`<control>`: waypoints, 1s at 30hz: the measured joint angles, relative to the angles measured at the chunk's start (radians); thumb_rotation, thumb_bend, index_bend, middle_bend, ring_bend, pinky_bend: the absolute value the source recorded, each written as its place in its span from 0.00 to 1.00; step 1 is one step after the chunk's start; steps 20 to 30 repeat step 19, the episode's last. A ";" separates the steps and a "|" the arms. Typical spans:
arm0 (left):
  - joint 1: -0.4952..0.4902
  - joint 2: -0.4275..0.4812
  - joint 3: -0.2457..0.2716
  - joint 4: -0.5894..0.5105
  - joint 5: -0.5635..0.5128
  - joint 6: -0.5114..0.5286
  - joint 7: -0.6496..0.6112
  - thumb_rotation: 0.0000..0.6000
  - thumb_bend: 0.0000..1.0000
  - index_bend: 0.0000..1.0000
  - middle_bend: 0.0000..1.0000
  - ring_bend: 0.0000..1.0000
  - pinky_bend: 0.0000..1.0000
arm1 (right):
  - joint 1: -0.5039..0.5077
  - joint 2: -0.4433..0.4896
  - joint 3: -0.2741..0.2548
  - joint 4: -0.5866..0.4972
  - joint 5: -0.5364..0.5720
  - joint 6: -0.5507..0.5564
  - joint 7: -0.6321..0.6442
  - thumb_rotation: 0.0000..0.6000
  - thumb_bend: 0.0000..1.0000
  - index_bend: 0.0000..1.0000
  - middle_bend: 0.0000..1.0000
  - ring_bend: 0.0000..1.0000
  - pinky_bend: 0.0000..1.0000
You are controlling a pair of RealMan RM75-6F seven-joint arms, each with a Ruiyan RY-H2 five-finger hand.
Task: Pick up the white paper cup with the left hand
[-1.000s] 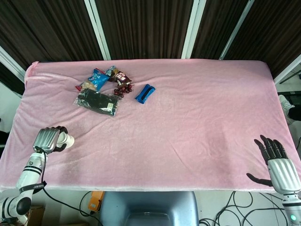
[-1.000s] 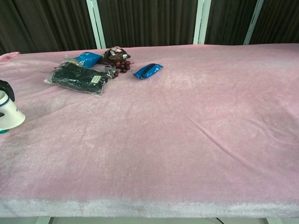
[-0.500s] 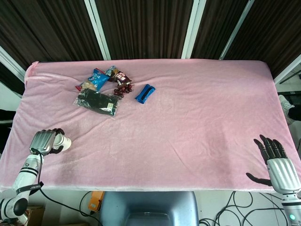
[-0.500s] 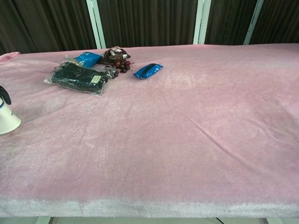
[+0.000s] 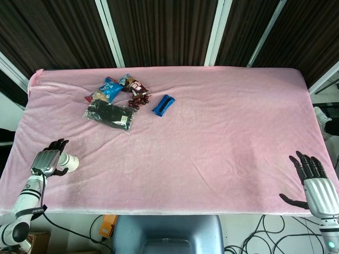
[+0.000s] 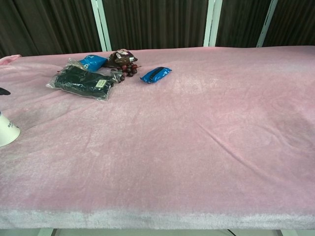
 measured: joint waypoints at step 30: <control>0.385 -0.022 0.101 0.073 0.608 0.748 -0.382 1.00 0.31 0.00 0.00 0.00 0.00 | 0.010 -0.031 -0.005 -0.017 0.022 -0.043 -0.102 1.00 0.21 0.00 0.00 0.00 0.00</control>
